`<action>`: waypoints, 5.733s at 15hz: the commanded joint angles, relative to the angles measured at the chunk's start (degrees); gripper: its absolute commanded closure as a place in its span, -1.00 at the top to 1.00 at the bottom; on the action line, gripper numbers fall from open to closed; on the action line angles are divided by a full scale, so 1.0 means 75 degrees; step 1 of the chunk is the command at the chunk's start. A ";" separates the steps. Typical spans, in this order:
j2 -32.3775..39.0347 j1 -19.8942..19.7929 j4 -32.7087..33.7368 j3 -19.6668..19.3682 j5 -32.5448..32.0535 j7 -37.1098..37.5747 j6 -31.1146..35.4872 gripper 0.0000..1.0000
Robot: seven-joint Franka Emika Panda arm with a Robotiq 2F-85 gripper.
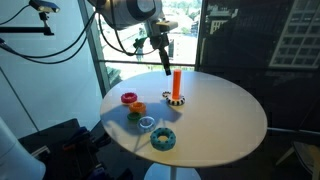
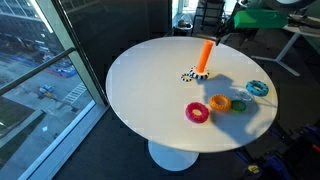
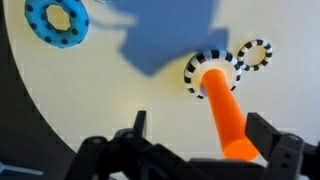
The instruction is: Slide the ring holder to the right, pick up the blue ring and put it on the ring holder
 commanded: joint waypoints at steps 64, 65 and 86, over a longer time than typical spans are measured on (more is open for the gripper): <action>0.0320 0.1266 -0.0189 -0.1223 -0.0564 0.0845 0.0853 -0.59; 0.0255 0.1262 -0.0240 -0.1220 -0.0595 0.0868 0.0791 -0.59; -0.0538 0.0726 -0.0987 -0.0721 0.0479 -0.0456 0.0358 1.00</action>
